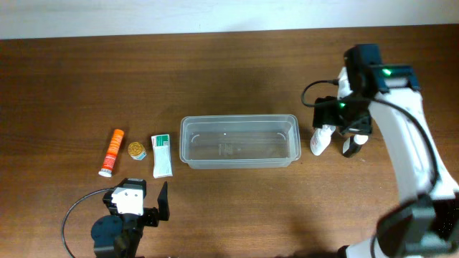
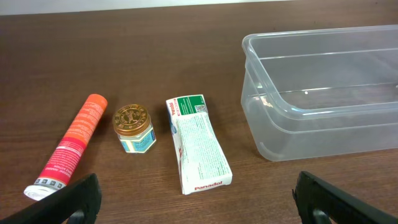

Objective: Pack container
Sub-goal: 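Grasp the white squeeze bottle with the right gripper and lift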

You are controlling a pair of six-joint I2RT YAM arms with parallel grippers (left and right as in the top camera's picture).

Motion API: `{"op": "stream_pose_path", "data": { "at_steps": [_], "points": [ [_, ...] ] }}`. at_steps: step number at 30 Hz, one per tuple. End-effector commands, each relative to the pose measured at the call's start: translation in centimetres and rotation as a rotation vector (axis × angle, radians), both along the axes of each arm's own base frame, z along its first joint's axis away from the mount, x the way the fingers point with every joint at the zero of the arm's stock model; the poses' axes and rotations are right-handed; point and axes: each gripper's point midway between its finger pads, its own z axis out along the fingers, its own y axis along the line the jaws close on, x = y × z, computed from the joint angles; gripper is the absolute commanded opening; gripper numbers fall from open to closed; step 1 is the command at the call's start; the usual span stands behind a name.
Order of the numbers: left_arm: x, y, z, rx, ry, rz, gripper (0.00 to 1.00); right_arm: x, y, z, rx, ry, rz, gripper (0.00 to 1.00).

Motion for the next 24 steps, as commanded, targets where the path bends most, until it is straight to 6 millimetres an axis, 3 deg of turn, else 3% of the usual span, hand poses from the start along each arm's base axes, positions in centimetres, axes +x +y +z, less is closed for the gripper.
{"op": "stream_pose_path", "data": {
  "at_steps": [1,5,9,12,16,18,24],
  "points": [
    [0.0,-0.3,0.0,-0.009,-0.004,-0.012,1.00,1.0,-0.9,-2.7,-0.035,0.064,-0.024,0.74],
    [0.0,-0.3,0.0,-0.009,-0.004,-0.012,1.00,1.2,-0.9,-4.7,-0.038,0.118,-0.023,0.58],
    [0.0,-0.3,0.0,-0.009,-0.004,-0.012,1.00,1.4,-1.0,-5.4,-0.042,0.129,-0.023,0.41],
    [0.0,-0.3,0.0,-0.009,-0.004,-0.012,1.00,1.4,-1.2,-5.4,-0.054,0.127,-0.023,0.37],
    [0.0,-0.3,0.0,-0.009,-0.004,-0.012,1.00,1.1,-1.6,-4.9,-0.080,0.127,-0.024,0.33],
    [0.0,-0.3,0.0,-0.009,-0.004,-0.012,1.00,1.0,-1.7,-4.4,-0.087,0.117,-0.023,0.24],
    [0.0,-0.3,0.0,-0.009,-0.004,-0.012,1.00,0.5,-1.7,-1.7,-0.084,0.051,-0.026,0.12]
  ]
}}
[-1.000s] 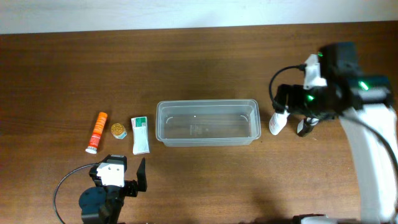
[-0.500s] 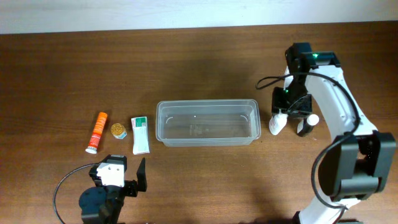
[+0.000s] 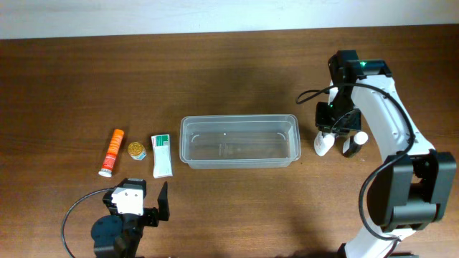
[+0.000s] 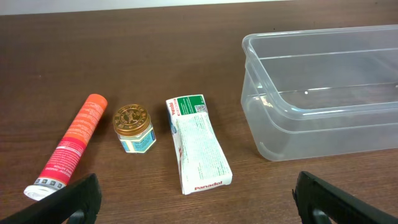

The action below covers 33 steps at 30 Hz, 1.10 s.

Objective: Pack container
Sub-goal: 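Grasp the white squeeze bottle with the right gripper and lift, then lower the white bottle into the container's right end and release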

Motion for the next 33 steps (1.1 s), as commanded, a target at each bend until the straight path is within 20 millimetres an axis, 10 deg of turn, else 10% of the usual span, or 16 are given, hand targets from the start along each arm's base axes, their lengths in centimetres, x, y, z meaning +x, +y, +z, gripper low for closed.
{"op": "stream_pose_path", "data": {
  "at_steps": [1,16,33],
  "points": [
    [0.0,-0.3,0.0,-0.009,-0.004,-0.012,1.00,-0.1,-0.6,3.9,-0.019,-0.113,-0.004,0.12],
    [0.0,-0.3,0.0,-0.009,-0.004,-0.012,1.00,-4.2,7.1,16.9,0.094,-0.492,0.062,0.10],
    [0.0,-0.3,0.0,-0.009,-0.004,-0.012,1.00,0.4,12.0,3.4,-0.006,-0.200,-0.083,0.04]
  ]
}}
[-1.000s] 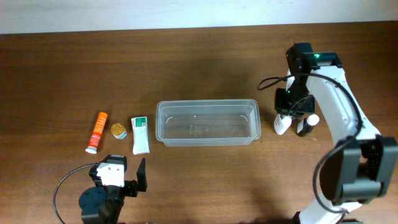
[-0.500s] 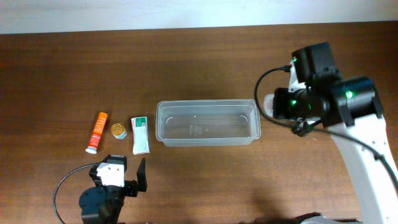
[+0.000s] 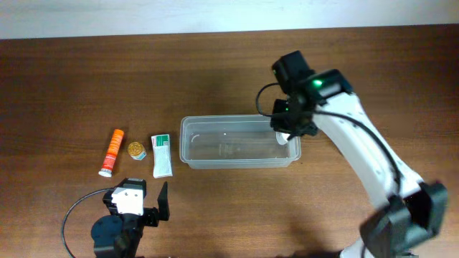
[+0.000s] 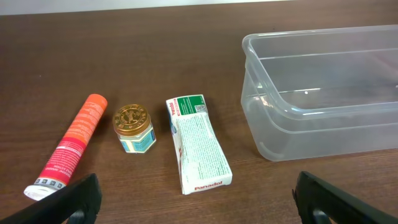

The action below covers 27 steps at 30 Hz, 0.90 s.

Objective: Pack container
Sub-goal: 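Lower the white bottle into the container's right end and release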

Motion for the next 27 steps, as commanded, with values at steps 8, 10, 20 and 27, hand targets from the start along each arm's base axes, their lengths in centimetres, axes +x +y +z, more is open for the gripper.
{"op": "stream_pose_path", "data": {
  "at_steps": [8,10,20,27],
  "points": [
    [0.0,-0.3,0.0,-0.009,-0.004,-0.012,1.00,1.5,0.2,-4.4,-0.052,0.061,-0.042,0.23],
    [0.0,-0.3,0.0,-0.009,-0.004,-0.012,1.00,1.6,0.2,-4.2,-0.050,0.055,-0.041,0.43],
    [0.0,-0.3,0.0,-0.009,-0.004,-0.012,1.00,1.4,-1.5,4.9,-0.046,-0.165,-0.026,0.66],
    [0.0,-0.3,0.0,-0.009,-0.003,-0.012,1.00,-2.0,-10.0,11.3,-0.145,-0.288,-0.178,0.72]
  ]
}}
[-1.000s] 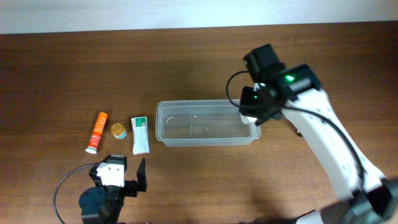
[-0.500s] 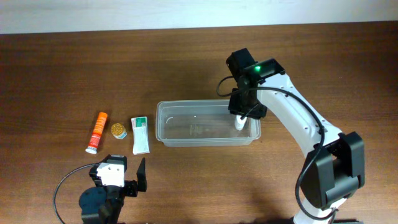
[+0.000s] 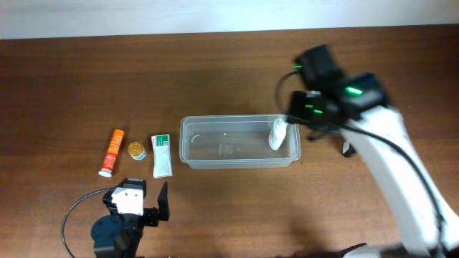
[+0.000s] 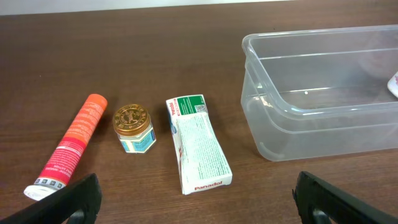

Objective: Pack container
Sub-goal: 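Lower the white bottle into the container's right end and release, then move the right gripper to the dark brown bottle and grasp it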

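A clear plastic container (image 3: pixel 190 143) sits mid-table. A white bottle (image 3: pixel 276 134) lies inside at its right end, and its edge shows in the left wrist view (image 4: pixel 393 84). My right gripper (image 3: pixel 295 116) hovers over the container's right rim, up and to the right of the bottle, and looks open. On the left lie an orange tube (image 4: pixel 69 146), a small gold-lidded jar (image 4: pixel 132 127) and a white-green Panadol box (image 4: pixel 198 144). My left gripper (image 4: pixel 196 199) is open near the front edge, short of these three.
A small dark item (image 3: pixel 347 149) lies on the table right of the container, partly under my right arm. A black cable (image 3: pixel 72 215) loops beside the left arm's base at the front edge.
The white bottle now rests in the container's right end. My right gripper has drawn off to the right and higher, away from it. The left arm and its three items are unchanged.
My right gripper stood over the white bottle and a dark item right of the container, and was still there at the second moment. Then it held the bottle above the container's right end. Now the bottle lies inside. The left arm never moved.
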You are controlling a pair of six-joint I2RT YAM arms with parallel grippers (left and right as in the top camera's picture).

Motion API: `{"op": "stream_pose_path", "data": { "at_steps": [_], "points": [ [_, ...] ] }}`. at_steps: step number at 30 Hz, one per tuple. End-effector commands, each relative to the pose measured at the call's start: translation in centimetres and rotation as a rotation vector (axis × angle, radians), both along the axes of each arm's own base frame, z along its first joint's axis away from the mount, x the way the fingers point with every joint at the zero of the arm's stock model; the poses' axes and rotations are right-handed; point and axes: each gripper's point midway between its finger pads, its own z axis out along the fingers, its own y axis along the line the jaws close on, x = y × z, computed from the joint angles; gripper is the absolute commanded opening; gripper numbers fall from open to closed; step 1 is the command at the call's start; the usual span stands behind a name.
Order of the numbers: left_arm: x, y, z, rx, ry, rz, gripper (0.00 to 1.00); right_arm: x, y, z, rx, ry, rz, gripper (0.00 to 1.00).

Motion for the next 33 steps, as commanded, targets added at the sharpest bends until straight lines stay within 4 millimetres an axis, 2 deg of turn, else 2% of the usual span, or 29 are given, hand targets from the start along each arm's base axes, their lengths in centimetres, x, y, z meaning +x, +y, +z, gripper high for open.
{"op": "stream_pose_path", "data": {
  "at_steps": [1,3,5,10,16,21,26,33],
  "points": [
    [0.0,-0.3,0.0,-0.009,-0.004,-0.012,1.00,-1.0,-6.3,2.8,-0.094,-0.065,-0.111,0.72],
    [0.0,-0.3,0.0,-0.009,-0.004,-0.012,1.00,-1.5,-9.1,2.8,-0.124,-0.038,-0.135,0.73],
    [0.0,-0.3,0.0,-0.009,-0.004,-0.012,1.00,-1.9,-11.3,1.9,-0.128,0.013,-0.156,0.74],
    [0.0,-0.3,0.0,-0.009,-0.004,-0.012,1.00,-1.7,-14.5,-2.1,-0.056,0.150,-0.198,0.79],
    [0.0,-0.3,0.0,-0.009,-0.004,-0.012,1.00,-0.6,-15.9,-7.7,0.016,0.325,-0.166,0.79],
    [0.0,-0.3,0.0,-0.009,-0.004,-0.012,1.00,-0.2,-15.0,-11.5,0.089,0.445,-0.097,0.64],
    [0.0,-0.3,0.0,-0.009,-0.004,-0.012,1.00,0.3,-15.2,-13.2,0.093,0.479,-0.098,0.57],
    [0.0,-0.3,0.0,-0.009,-0.004,-0.012,1.00,0.7,-15.3,-14.4,0.093,0.468,-0.110,0.52]
  ]
}}
